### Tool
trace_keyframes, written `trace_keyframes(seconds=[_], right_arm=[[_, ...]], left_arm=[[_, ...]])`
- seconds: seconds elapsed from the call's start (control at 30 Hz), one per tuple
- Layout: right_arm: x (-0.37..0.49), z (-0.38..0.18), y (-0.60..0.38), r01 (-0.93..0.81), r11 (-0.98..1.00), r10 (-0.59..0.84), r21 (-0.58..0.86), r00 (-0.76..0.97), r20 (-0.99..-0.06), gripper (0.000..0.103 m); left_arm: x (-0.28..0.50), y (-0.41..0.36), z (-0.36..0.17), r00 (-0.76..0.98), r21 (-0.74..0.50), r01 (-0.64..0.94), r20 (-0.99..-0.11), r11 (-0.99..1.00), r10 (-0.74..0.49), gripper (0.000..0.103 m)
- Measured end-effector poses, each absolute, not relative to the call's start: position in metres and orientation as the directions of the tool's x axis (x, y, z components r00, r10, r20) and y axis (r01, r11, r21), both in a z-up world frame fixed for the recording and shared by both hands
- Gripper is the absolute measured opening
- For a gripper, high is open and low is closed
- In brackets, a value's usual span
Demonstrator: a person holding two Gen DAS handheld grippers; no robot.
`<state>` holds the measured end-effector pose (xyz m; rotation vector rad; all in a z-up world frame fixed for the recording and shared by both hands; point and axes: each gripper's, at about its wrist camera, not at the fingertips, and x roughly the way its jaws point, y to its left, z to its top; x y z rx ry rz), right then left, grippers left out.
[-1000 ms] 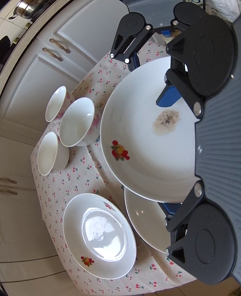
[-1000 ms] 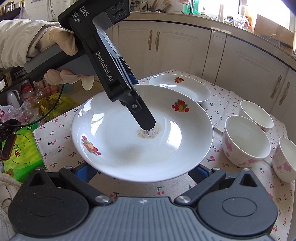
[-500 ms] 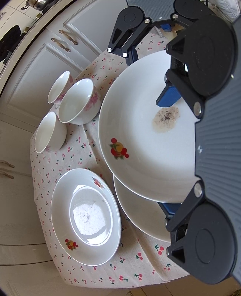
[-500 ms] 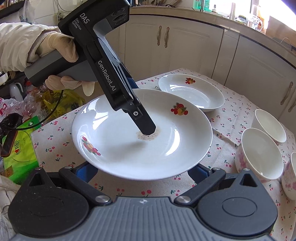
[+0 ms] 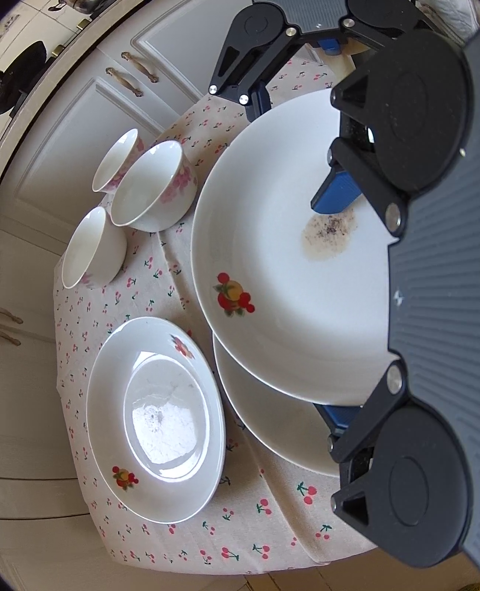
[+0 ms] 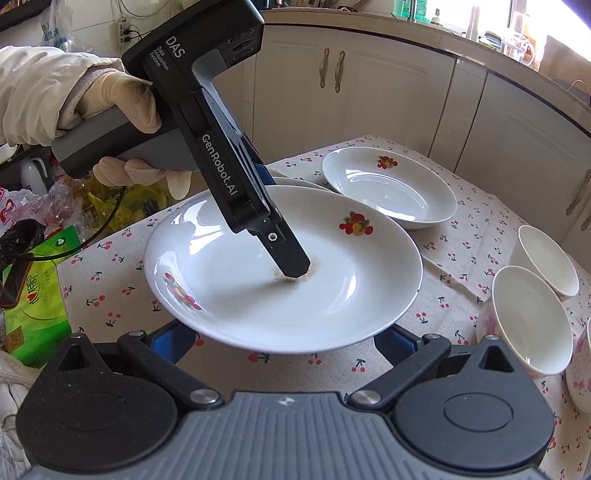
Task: Organize plates and bowls
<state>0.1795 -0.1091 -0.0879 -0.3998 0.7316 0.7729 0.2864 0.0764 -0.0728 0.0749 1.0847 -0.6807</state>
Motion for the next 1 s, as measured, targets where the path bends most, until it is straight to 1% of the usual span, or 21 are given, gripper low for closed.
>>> trace_keyframes(seconds=[0.13, 0.77, 1.0], right_arm=[[0.18, -0.089, -0.108, -0.75, 0.658, 0.486, -0.072, 0.495, -0.72, 0.103], [0.181, -0.093, -0.106, -0.746, 0.663, 0.496, -0.061, 0.499, -0.71, 0.103], [0.18, -0.092, -0.106, -0.747, 0.663, 0.499, -0.061, 0.501, -0.707, 0.103]], left_arm=[[0.289, 0.078, -0.075, 0.276, -0.276, 0.534, -0.836, 0.799, -0.473, 0.099], [0.297, 0.075, -0.073, 0.269, -0.238, 0.534, -0.862, 0.811, -0.431, 0.098], [0.3, 0.08, -0.07, 0.262, -0.256, 0.52, -0.86, 0.815, -0.437, 0.098]])
